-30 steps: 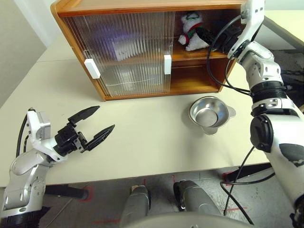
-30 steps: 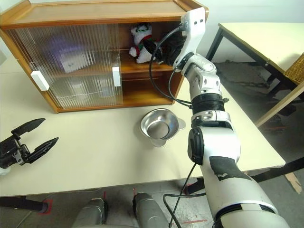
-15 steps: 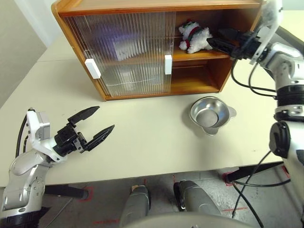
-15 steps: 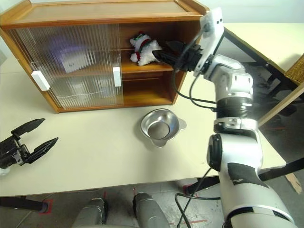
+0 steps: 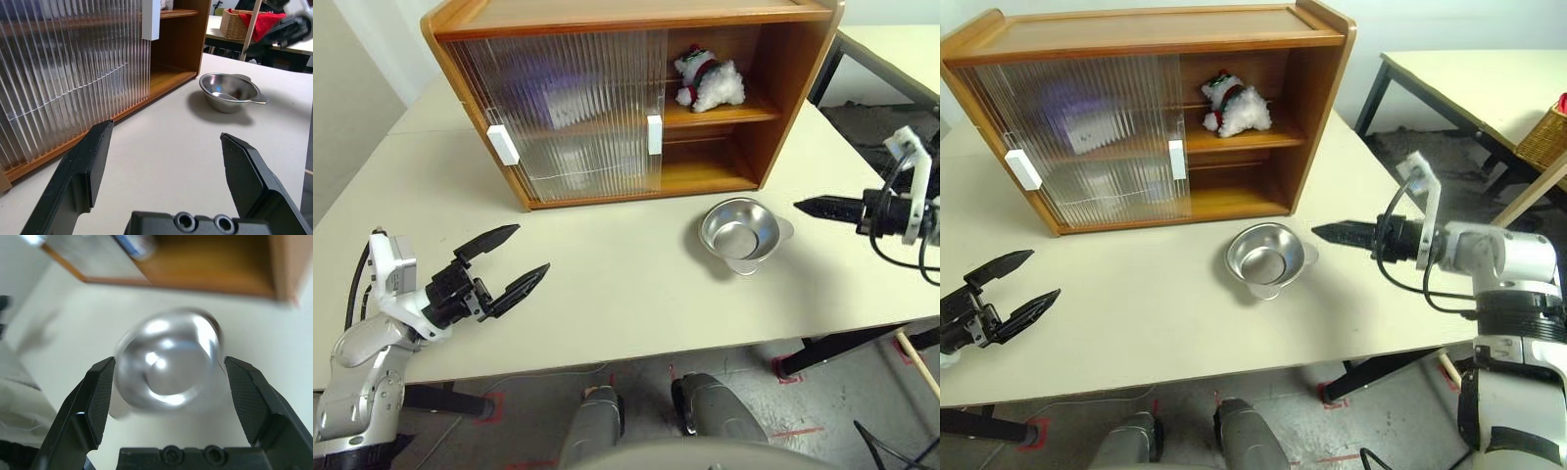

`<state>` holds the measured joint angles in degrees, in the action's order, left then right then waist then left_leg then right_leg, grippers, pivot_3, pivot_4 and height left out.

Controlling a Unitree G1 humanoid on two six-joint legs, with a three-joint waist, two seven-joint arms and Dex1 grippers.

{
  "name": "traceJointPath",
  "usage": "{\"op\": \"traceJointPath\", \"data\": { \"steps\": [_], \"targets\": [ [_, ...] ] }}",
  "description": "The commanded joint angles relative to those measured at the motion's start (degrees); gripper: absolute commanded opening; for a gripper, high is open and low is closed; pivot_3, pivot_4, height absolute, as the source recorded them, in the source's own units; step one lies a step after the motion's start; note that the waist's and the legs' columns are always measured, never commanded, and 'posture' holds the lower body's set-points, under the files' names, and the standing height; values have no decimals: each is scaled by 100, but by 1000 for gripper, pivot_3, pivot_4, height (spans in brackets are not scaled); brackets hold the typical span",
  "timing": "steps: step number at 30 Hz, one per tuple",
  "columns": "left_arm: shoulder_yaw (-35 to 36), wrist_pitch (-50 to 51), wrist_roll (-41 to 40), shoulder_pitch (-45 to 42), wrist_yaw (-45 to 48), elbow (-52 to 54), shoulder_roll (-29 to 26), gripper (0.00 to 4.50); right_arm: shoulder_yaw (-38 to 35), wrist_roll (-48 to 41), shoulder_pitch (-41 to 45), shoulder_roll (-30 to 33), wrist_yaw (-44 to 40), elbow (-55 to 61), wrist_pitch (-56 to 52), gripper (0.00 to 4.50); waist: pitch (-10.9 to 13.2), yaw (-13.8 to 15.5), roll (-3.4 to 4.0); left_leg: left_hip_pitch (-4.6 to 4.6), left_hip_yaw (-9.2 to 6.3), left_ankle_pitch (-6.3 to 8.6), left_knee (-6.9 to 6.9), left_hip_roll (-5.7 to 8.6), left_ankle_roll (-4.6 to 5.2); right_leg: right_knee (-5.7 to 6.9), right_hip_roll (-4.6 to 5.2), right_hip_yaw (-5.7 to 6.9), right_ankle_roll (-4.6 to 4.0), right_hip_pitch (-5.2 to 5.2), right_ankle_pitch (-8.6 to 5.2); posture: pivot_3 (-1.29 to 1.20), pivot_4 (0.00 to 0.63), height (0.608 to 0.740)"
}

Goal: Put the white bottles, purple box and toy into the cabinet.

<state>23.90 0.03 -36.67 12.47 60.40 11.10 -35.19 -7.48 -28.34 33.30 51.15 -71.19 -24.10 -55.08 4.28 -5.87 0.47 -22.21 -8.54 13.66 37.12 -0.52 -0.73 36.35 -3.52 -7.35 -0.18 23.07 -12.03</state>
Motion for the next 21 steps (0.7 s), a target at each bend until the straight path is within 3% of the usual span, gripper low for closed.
{"op": "traceJointPath", "data": {
  "steps": [1, 13, 15, 21],
  "targets": [
    [-23, 49, -9, 57, 15, 62, -14, 4500, -9, 70, -144, -132, 335, -32, 12, 4454, 0, -2, 0, 1, -2, 2, -3, 0, -4, -1, 0, 0, 1, 0, -1, -144, 113, 740],
    [-35, 87, -28, 103, 81, 106, -20, 4500, -257, 18, -242, -681, 1041, -534, 45, 4454, -2, 70, 8, -74, -4, 25, -30, -8, -21, -2, 1, 2, -6, 78, -35, -141, 110, 740],
    [-27, 100, -26, 84, 92, 98, -42, 4500, -202, 131, -264, -708, 1137, -654, 264, 4454, -2, 91, 8, -79, -3, 32, -30, -8, -11, -2, 1, 1, -49, 79, -17, -143, 108, 740],
    [-4, 140, -27, -3, 133, 45, -114, 4500, -68, -2, -313, -603, 808, -833, -230, 4454, -3, 127, 5, -79, 0, 42, -27, -5, -1, -4, 2, -2, -28, 75, -29, -151, 102, 740]
  ]
}}
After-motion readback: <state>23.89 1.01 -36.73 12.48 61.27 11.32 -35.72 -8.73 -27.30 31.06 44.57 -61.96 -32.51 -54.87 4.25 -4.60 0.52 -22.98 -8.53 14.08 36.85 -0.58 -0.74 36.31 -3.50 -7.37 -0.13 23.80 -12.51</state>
